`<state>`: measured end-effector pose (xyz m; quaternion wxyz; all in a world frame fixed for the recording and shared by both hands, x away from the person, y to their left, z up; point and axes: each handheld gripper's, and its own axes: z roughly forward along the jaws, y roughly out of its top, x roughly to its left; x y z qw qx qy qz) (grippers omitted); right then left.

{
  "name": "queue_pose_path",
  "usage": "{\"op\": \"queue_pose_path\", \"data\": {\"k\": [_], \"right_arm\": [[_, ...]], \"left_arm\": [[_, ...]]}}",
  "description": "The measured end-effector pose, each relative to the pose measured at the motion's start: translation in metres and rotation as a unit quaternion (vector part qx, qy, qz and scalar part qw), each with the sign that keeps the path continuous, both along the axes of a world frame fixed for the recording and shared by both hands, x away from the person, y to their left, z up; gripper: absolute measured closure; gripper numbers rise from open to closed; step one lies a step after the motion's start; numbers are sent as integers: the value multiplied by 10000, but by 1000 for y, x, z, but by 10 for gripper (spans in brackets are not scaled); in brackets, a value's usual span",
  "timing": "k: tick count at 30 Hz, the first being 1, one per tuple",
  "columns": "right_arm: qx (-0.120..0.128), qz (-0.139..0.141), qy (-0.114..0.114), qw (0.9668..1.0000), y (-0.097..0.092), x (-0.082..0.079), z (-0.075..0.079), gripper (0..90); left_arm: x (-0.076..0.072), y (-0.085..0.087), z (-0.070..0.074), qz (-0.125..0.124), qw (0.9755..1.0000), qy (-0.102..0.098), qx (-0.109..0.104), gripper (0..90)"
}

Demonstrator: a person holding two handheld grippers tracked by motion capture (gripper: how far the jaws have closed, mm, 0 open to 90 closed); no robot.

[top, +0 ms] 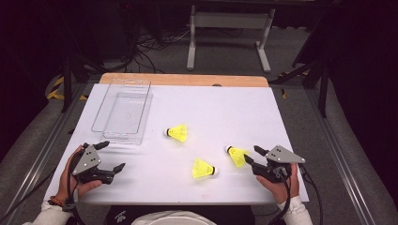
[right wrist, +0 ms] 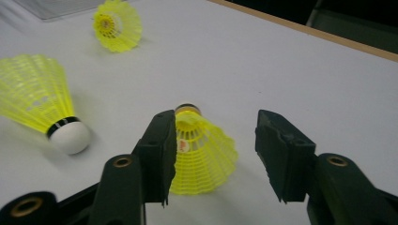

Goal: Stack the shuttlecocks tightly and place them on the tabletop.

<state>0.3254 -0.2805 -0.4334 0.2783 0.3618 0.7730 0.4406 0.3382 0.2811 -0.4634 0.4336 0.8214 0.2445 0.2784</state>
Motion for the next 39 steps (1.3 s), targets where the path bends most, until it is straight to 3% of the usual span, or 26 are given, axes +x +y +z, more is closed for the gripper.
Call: {"op": "queue_pose_path", "data": {"k": [3, 6, 14, 17, 23, 26, 27, 28, 32, 39], "right_arm": [[-10, 177, 66, 9998, 4, -8, 0, 506], [-180, 373, 345, 9985, 13, -11, -7, 496], [-222, 526, 619, 9964, 23, -6, -16, 469], [-240, 454, 696, 9963, 27, -3, -19, 483], [-289, 350, 720, 9964, 33, 3, -23, 558], [-306, 254, 697, 9968, 36, 9, -25, 656], [-284, 285, 683, 9969, 36, 11, -25, 743], [-284, 285, 683, 9969, 36, 11, -25, 743], [-360, 282, 590, 9972, 38, 12, -25, 881], [-416, 281, 429, 9978, 39, 16, -21, 900]], "left_arm": [[0, 0, 0, 5, 10000, 1, 0, 76], [0, -1, 0, 9, 10000, 6, 20, 76], [0, -1, 0, 3, 10000, 6, 1, 76], [0, -1, 0, -6, 10000, 0, -2, 76], [0, -1, 0, -20, 10000, -3, -10, 76], [0, -2, 0, -26, 10000, -1, -19, 76], [0, -2, 0, -26, 10000, 2, -12, 76], [0, -2, 0, -24, 10000, -1, -10, 76], [1, -1, -1, -27, 10000, -2, -1, 76], [1, -2, 0, -20, 10000, 8, -4, 76]]}}
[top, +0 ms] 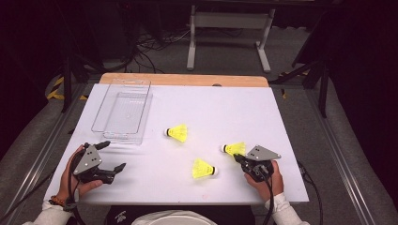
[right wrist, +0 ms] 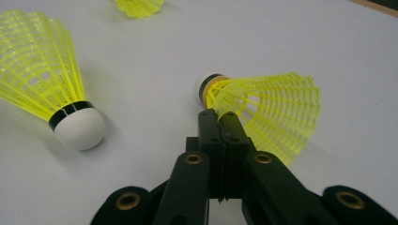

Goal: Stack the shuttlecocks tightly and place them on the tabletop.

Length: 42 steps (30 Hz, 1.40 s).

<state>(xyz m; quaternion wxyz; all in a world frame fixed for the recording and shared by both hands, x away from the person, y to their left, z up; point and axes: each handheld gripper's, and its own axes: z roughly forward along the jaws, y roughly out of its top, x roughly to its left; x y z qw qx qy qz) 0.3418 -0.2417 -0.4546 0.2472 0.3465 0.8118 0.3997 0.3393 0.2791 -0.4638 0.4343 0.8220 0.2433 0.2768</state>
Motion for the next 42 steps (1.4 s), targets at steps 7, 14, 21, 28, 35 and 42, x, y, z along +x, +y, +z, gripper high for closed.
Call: {"op": "queue_pose_path", "data": {"k": [7, 14, 21, 28, 35, 42], "right_arm": [[11, 133, -214, 9997, 8, 14, 11, 900], [236, 450, -264, 9984, 21, 35, 18, 900], [226, 964, -312, 9946, 51, 56, 23, 900], [18, 1457, -320, 9888, 84, 69, 24, 900], [38, 1626, -230, 9864, 100, 84, 21, 900], [6, 1695, -132, 9854, 114, 93, 16, 900]], "left_arm": [[0, 0, 0, 0, 10000, -10, -6, 76], [0, 0, 0, -7, 10000, 6, -5, 76], [0, 0, -1, -13, 10000, 18, 10, 76], [0, 1, 0, -20, 10000, -4, 6, 77], [0, 1, -1, -45, 10000, 11, 0, 77], [0, 1, -1, -46, 10000, 21, 13, 77]]}}
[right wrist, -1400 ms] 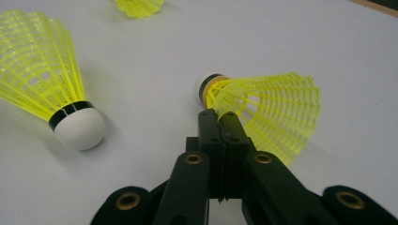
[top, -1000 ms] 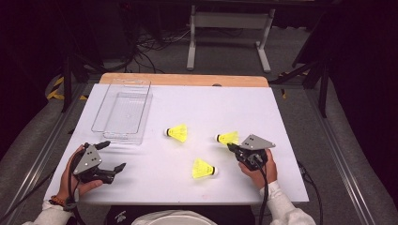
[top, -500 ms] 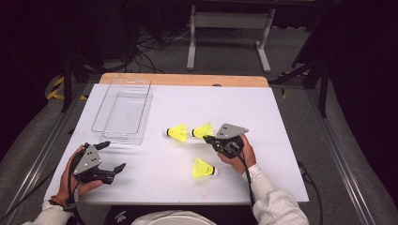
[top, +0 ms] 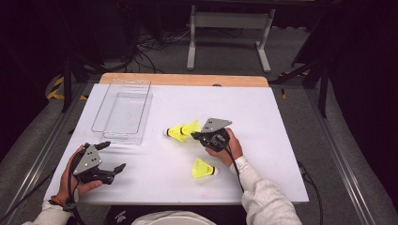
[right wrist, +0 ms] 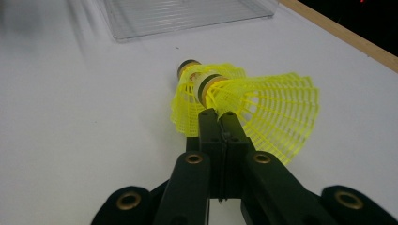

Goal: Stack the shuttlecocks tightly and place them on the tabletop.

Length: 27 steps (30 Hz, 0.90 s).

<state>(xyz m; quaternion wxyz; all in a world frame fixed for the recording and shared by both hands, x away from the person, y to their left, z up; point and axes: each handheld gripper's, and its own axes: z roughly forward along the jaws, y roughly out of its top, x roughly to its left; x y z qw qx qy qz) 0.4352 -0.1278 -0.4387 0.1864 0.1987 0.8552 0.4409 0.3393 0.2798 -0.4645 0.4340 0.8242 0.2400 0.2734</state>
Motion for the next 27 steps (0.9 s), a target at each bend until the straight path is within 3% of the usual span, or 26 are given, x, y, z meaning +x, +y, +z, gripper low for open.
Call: {"op": "queue_pose_path", "data": {"k": [8, 19, 27], "right_arm": [[-35, -43, 81, 10000, 10, 9, -7, 900], [111, -31, 252, 9996, 18, 20, -15, 898], [-17, -79, 274, 9996, 22, 25, -19, 879]], "left_arm": [[0, 0, 0, -18, 10000, 7, 1, 78], [1, 0, -1, -24, 10000, 21, -1, 78], [1, 0, -1, -27, 10000, 31, 8, 81]]}}
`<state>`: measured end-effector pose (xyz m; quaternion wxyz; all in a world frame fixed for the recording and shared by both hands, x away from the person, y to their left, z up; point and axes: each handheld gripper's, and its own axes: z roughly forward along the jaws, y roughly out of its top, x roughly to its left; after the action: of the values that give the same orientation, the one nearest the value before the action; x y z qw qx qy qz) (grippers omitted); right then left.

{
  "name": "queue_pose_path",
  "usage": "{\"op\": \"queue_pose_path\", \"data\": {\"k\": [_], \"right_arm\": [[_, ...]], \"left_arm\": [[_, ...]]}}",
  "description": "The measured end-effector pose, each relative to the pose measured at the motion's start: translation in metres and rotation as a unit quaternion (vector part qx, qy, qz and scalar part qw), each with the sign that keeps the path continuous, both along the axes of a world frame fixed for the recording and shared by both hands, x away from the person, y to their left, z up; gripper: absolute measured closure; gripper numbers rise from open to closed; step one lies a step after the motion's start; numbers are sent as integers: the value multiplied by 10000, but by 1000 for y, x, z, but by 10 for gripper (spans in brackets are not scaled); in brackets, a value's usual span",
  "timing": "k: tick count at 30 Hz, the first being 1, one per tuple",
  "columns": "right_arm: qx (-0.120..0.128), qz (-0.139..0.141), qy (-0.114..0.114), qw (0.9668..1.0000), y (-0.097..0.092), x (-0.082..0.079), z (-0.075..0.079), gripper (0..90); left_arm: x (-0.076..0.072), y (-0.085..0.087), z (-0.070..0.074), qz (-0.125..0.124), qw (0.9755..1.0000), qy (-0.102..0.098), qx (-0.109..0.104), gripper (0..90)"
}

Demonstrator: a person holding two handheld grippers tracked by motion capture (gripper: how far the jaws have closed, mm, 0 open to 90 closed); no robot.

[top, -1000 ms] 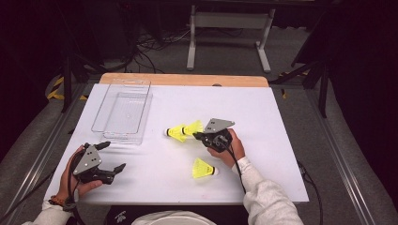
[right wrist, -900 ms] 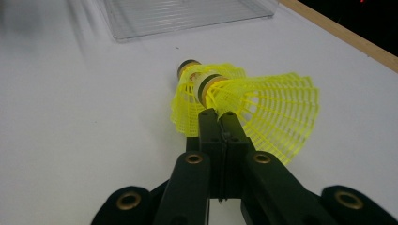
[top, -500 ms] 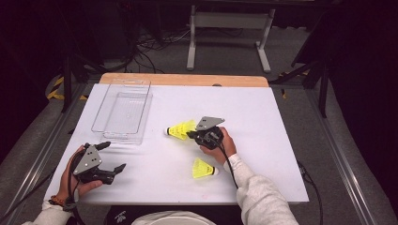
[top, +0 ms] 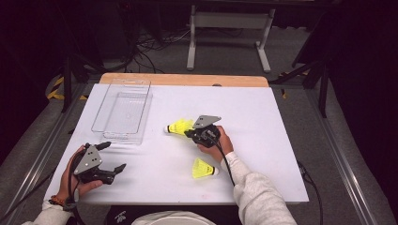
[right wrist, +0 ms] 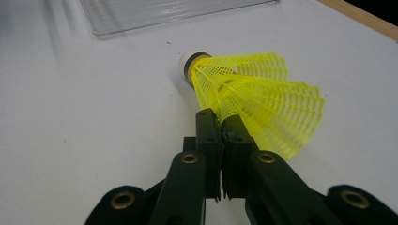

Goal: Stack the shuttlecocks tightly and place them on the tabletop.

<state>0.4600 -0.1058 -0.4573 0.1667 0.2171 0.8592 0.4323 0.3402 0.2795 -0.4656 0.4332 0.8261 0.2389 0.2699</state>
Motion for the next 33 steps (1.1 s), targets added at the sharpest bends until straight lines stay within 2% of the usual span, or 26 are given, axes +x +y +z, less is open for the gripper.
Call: {"op": "queue_pose_path", "data": {"k": [10, 12, 15, 22, 28, 33], "right_arm": [[-167, 38, 183, 9997, 1, 1, -5, 871], [-190, -8, 193, 9996, 1, 1, -6, 821], [-185, -41, 209, 9996, 0, 1, -6, 800], [-159, -233, 99, 9996, -4, -1, -4, 748], [-172, -215, 100, 9996, -7, -4, 0, 688], [-208, -230, -12, 9995, -7, -8, 4, 651]], "left_arm": [[0, 1, 1, -12, 10000, -12, 11, 81], [0, 1, 0, -13, 10000, -9, 8, 81], [0, 1, 1, -17, 10000, -14, -8, 81], [-1, 1, 1, -26, 10000, -27, -18, 81], [-1, 1, 1, -13, 10000, -40, -10, 81], [-2, 1, 1, -27, 10000, -56, -29, 80]]}}
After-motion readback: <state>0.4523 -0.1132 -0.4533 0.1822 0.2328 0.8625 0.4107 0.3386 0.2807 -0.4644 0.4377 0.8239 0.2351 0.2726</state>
